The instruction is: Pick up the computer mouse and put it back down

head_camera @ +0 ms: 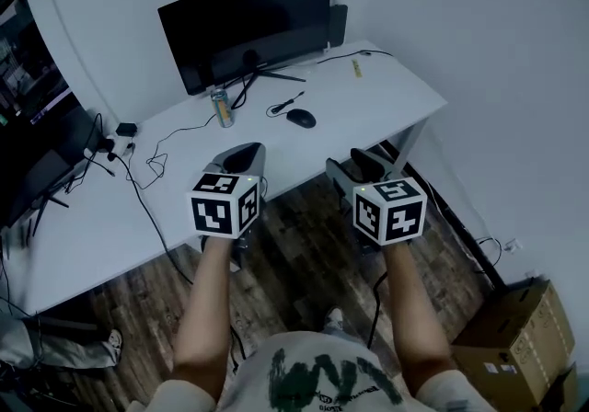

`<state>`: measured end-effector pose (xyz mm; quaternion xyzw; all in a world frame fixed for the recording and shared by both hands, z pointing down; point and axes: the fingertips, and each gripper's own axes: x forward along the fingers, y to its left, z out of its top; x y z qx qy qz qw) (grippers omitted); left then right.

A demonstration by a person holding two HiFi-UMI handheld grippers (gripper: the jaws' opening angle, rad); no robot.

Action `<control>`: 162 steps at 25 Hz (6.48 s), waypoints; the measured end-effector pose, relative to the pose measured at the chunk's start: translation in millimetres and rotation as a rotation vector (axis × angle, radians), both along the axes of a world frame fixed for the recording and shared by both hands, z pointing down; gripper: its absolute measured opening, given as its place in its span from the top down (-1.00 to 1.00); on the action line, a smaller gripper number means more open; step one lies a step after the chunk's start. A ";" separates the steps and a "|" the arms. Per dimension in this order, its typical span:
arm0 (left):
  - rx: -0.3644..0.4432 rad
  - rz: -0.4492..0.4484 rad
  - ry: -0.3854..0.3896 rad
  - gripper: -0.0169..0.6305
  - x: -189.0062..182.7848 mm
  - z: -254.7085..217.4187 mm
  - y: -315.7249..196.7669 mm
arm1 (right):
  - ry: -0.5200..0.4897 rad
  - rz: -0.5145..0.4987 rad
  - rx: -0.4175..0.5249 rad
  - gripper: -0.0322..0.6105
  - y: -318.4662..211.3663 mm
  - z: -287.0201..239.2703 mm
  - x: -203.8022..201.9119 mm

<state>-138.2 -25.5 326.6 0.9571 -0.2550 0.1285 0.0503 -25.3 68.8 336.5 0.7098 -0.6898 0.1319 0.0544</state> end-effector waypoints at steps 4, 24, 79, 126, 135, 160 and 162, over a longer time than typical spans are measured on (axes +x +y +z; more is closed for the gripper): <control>-0.007 -0.046 0.002 0.94 22.8 0.1 -6.9 | -0.004 -0.050 -0.008 0.18 -12.2 1.9 25.0; 0.078 -0.153 -0.059 0.94 81.8 1.7 -21.0 | -0.025 -0.225 -0.015 0.08 -55.6 15.8 89.7; 0.048 -0.306 -0.015 0.94 91.7 30.9 -321.3 | 0.063 -0.362 -0.151 0.00 -370.1 58.1 101.2; -0.086 -0.426 -0.120 0.94 133.1 115.1 -285.7 | 0.086 -0.567 -0.576 -0.21 -359.3 248.0 133.3; -0.113 -0.431 -0.136 0.94 126.0 126.6 -287.1 | 0.117 -0.562 -0.667 -0.23 -362.6 275.8 128.5; -0.105 -0.455 -0.143 0.94 106.7 125.3 -283.9 | 0.182 -0.489 -0.749 -0.07 -359.3 282.6 129.0; -0.098 -0.460 -0.134 0.94 106.1 122.8 -284.3 | 0.170 -0.487 -0.734 -0.07 -357.5 279.7 128.8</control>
